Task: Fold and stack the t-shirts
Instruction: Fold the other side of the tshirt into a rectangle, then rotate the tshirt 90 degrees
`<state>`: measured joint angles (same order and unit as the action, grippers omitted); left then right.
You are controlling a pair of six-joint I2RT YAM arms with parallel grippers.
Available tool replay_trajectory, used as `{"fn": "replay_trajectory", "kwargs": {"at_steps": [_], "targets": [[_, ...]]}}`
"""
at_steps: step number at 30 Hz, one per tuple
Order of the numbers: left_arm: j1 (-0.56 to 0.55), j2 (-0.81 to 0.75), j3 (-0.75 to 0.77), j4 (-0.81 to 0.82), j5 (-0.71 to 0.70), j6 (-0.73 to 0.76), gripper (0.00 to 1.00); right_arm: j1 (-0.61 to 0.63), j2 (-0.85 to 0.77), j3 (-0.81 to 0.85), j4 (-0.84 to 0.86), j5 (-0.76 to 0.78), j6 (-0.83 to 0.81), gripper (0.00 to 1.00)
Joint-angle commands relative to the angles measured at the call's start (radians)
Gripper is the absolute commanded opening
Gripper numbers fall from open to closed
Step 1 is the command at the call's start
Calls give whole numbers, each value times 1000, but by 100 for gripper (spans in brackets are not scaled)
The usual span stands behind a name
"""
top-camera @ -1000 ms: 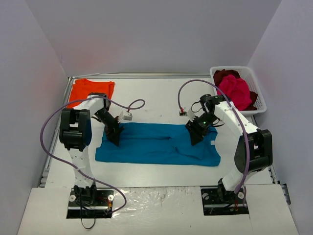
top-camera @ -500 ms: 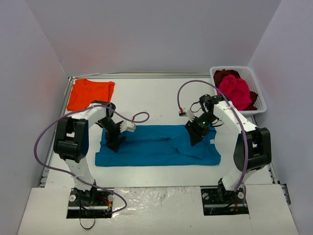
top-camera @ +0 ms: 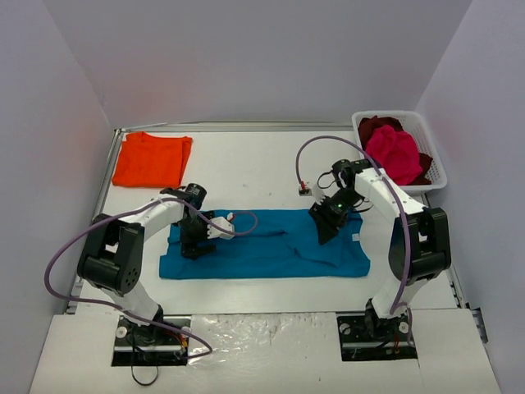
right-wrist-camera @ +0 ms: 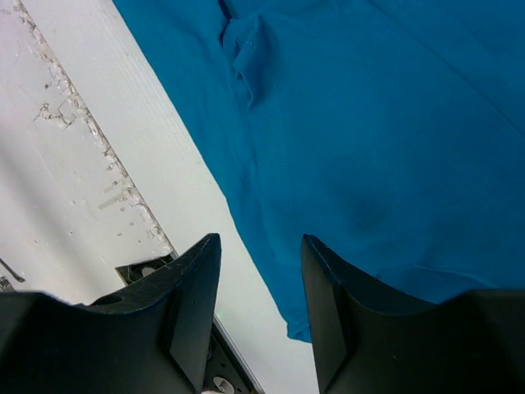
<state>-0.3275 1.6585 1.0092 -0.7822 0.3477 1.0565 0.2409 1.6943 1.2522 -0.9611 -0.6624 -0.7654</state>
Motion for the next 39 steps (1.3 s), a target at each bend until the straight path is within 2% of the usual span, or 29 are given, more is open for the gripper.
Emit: {"fn": "replay_trajectory", "kwargs": {"at_steps": [1, 14, 22, 28, 33, 34, 39], "targets": [[-44, -12, -73, 50, -67, -30, 77, -8, 5, -7, -30, -2, 6, 40], [-159, -49, -139, 66, -147, -46, 73, -8, 25, -10, -18, 6, 14, 40], [-215, -60, -159, 52, -255, -29, 71, -8, 42, -8, -14, 6, 14, 40], [-258, -11, -164, 37, -295, -23, 70, -6, 48, -8, -14, 4, 15, 40], [-265, 7, -115, -9, -294, -20, 69, -6, 41, -11, -14, 7, 18, 40], [-265, 6, -101, -23, -283, -29, 65, -6, 38, -11, -13, 10, 21, 40], [-265, -40, 33, -153, -182, -53, 62, -6, 8, -10, -16, 30, 34, 40]]}}
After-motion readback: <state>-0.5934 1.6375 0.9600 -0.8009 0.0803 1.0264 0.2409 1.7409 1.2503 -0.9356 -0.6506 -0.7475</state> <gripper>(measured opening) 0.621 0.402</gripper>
